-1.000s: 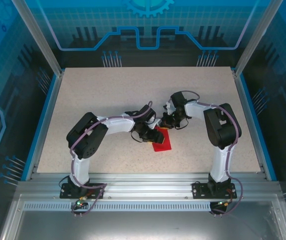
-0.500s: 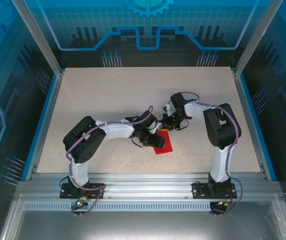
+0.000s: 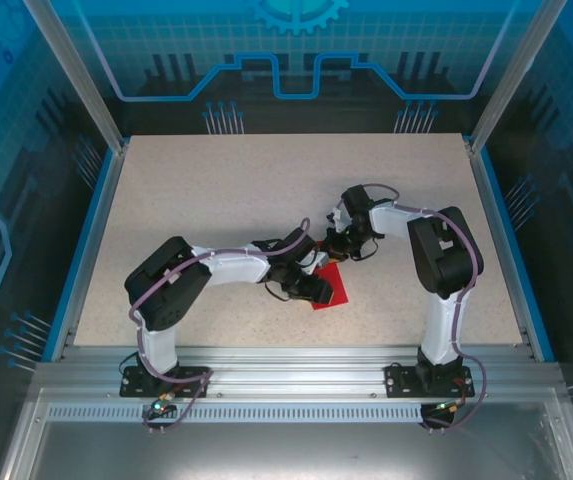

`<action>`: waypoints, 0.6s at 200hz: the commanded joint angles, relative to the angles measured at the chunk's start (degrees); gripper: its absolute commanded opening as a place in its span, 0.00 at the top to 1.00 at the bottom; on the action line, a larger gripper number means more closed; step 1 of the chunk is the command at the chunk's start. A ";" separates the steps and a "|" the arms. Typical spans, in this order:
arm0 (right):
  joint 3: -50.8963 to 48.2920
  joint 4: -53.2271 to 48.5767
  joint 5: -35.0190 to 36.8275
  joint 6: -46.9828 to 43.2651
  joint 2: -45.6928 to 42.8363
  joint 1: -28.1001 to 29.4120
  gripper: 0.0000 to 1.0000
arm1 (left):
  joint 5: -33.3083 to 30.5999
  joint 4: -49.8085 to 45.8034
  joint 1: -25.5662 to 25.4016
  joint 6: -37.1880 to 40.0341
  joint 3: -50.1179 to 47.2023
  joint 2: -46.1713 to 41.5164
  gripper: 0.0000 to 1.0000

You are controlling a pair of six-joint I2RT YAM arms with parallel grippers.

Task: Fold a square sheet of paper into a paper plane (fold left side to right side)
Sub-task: First fold the square sheet of paper in half at the center of the table.

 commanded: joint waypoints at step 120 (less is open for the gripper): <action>-2.69 1.20 6.20 -0.84 2.12 -1.01 0.95 | 3.82 -4.90 -4.37 -3.60 -5.54 -4.79 0.46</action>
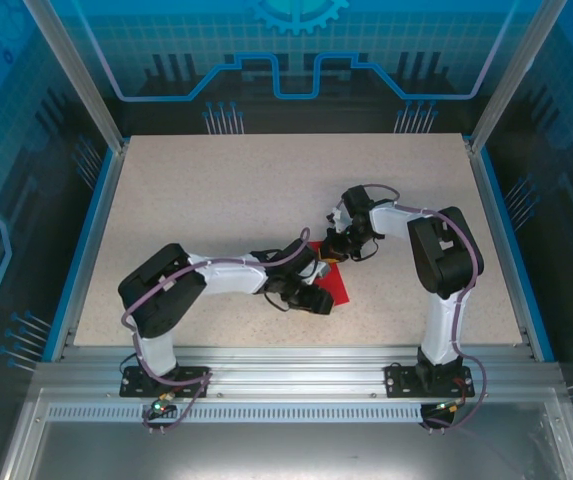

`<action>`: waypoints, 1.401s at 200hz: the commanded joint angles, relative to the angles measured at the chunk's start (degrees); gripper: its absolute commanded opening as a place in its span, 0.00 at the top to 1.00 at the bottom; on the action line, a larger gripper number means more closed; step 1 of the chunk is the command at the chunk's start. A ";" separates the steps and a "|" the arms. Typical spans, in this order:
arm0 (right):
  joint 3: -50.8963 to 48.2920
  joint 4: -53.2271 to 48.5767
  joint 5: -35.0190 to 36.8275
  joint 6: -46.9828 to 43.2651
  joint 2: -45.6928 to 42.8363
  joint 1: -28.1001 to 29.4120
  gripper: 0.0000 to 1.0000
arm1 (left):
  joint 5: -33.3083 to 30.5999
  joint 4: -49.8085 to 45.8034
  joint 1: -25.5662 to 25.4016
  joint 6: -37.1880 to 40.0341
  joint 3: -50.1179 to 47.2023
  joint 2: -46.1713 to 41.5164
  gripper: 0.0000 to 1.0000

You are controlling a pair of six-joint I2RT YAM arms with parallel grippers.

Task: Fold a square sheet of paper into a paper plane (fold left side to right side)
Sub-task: First fold the square sheet of paper in half at the center of the table, then hold the square sheet of paper at the center of the table.

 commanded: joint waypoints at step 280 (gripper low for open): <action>-2.72 3.76 1.73 0.81 -11.89 -3.90 0.73 | 5.05 -3.20 8.45 0.12 7.27 10.17 0.45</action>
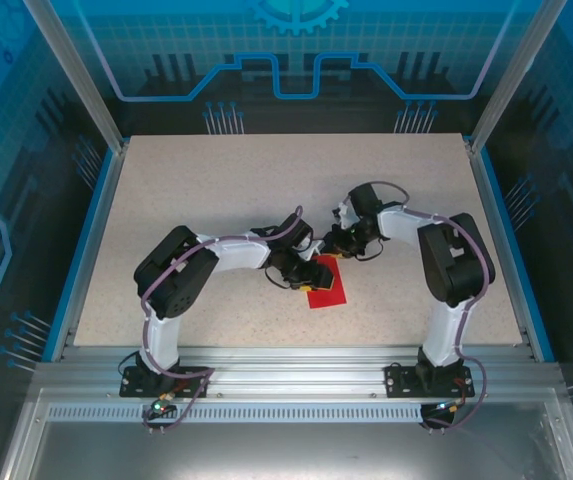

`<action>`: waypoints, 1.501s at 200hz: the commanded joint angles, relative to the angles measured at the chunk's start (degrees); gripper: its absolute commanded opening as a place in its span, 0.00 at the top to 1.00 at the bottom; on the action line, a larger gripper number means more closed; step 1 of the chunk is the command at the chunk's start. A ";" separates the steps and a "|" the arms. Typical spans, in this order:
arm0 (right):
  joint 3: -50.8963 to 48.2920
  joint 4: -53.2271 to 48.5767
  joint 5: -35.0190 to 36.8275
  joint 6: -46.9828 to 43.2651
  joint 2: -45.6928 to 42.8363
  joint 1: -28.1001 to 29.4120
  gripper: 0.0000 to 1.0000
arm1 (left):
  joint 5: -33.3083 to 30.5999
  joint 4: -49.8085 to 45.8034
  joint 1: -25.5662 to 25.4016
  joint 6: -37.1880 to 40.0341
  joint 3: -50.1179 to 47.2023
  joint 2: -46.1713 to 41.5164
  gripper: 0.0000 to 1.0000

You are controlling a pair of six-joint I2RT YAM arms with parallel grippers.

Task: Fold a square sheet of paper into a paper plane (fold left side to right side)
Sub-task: Hold the square sheet of paper at the center of the table.

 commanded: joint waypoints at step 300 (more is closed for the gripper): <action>-21.20 -7.58 8.36 -0.59 -11.46 2.48 0.97 | -2.96 -4.15 1.64 0.85 3.59 -2.74 0.43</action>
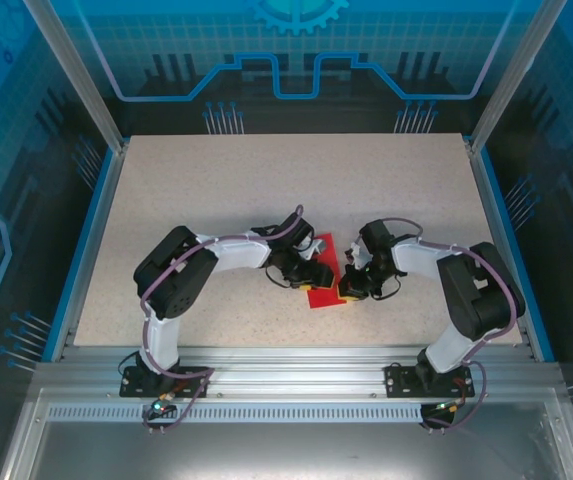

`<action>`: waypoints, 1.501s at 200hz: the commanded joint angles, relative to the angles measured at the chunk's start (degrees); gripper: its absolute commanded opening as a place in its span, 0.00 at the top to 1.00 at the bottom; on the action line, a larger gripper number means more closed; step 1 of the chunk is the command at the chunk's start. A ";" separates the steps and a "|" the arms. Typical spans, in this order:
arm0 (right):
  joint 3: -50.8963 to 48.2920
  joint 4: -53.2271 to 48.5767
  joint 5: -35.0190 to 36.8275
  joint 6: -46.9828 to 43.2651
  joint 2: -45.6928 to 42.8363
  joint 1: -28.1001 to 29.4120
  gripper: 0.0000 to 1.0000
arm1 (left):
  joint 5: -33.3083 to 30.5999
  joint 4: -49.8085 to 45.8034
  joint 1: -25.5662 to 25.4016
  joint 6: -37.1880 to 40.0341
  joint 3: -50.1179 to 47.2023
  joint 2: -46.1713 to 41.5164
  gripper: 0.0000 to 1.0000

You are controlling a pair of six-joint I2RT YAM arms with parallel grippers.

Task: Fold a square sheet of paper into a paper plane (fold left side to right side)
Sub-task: Hold the square sheet of paper at the center of the table, then first fold the square sheet of paper in half at the center of the table.

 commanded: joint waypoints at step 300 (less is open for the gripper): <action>0.54 -5.23 11.19 -1.90 2.77 0.30 0.98 | -1.90 2.33 9.38 1.99 0.17 -4.89 0.44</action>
